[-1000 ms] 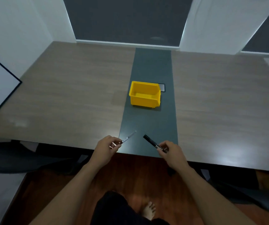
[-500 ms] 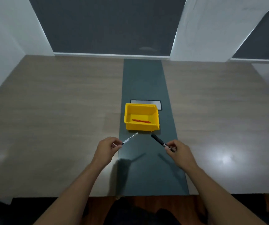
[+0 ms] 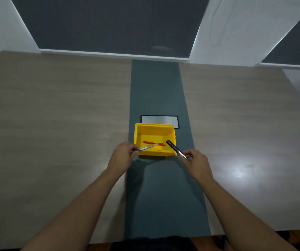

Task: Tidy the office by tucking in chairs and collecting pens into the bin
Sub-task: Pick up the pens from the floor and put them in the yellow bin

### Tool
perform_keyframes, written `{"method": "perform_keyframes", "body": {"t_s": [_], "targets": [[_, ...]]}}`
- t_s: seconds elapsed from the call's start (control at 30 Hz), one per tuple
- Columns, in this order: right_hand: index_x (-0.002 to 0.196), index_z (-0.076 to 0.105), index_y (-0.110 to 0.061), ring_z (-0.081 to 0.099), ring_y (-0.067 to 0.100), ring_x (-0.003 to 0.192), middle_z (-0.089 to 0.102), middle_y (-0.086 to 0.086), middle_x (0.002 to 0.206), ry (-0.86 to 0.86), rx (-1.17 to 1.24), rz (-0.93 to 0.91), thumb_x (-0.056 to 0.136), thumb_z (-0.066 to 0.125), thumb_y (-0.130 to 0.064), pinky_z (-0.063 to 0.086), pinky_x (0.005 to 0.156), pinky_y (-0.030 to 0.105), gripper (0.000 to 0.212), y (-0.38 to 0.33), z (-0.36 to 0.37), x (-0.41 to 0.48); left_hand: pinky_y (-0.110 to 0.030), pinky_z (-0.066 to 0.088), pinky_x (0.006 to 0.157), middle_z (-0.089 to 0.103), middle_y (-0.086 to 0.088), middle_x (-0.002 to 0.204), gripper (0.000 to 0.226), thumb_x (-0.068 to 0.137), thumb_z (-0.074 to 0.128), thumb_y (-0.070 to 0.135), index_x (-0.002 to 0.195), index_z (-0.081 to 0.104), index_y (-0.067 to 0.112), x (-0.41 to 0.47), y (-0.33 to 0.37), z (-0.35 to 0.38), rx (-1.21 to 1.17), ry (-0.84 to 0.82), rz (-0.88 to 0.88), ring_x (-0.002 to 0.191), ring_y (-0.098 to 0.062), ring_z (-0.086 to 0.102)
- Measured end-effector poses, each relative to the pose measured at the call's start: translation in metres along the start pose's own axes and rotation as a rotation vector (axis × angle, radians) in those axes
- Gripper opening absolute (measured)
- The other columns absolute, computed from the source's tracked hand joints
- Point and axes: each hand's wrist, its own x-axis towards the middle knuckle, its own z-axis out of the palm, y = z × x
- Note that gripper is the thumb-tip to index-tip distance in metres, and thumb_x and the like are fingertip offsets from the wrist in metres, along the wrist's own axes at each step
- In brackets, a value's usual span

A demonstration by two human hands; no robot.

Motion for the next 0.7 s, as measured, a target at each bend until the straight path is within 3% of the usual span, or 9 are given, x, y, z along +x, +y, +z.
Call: {"method": "perform_keyframes", "body": {"t_s": [0.17, 0.53, 0.7], "targets": [[0.106, 0.081, -0.019, 0.068, 0.025, 0.086, 0.077, 0.005, 0.098, -0.071, -0.082, -0.034, 0.092, 0.078, -0.023, 0.054, 0.074, 0.037, 0.015, -0.013, 0.008, 0.047, -0.03, 0.048, 0.086, 0.076, -0.004, 0.111, 0.02, 0.104, 0.066, 0.027, 0.115, 0.082, 0.023, 0.033, 0.0, 0.014, 0.078, -0.032, -0.009, 0.103, -0.023, 0.064], [0.119, 0.078, -0.021, 0.071, 0.029, 0.102, 0.073, 0.011, 0.118, -0.298, -0.24, -0.055, 0.099, 0.07, -0.034, 0.061, 0.089, 0.045, 0.025, -0.001, 0.085, 0.137, -0.042, 0.052, 0.113, 0.068, -0.003, 0.137, 0.032, 0.106, 0.063, 0.025, 0.137, 0.072, 0.026, 0.086, 0.002, 0.062, 0.33, -0.324, 0.018, 0.129, -0.025, 0.059], [0.121, 0.079, -0.02, 0.071, 0.028, 0.106, 0.077, 0.006, 0.119, -0.379, -0.192, -0.079, 0.102, 0.067, -0.028, 0.057, 0.093, 0.039, 0.024, -0.001, 0.105, 0.157, -0.044, 0.052, 0.114, 0.064, -0.004, 0.143, 0.038, 0.105, 0.063, 0.023, 0.143, 0.066, 0.027, 0.095, -0.002, 0.08, 0.373, -0.396, -0.013, 0.133, -0.026, 0.057]]}}
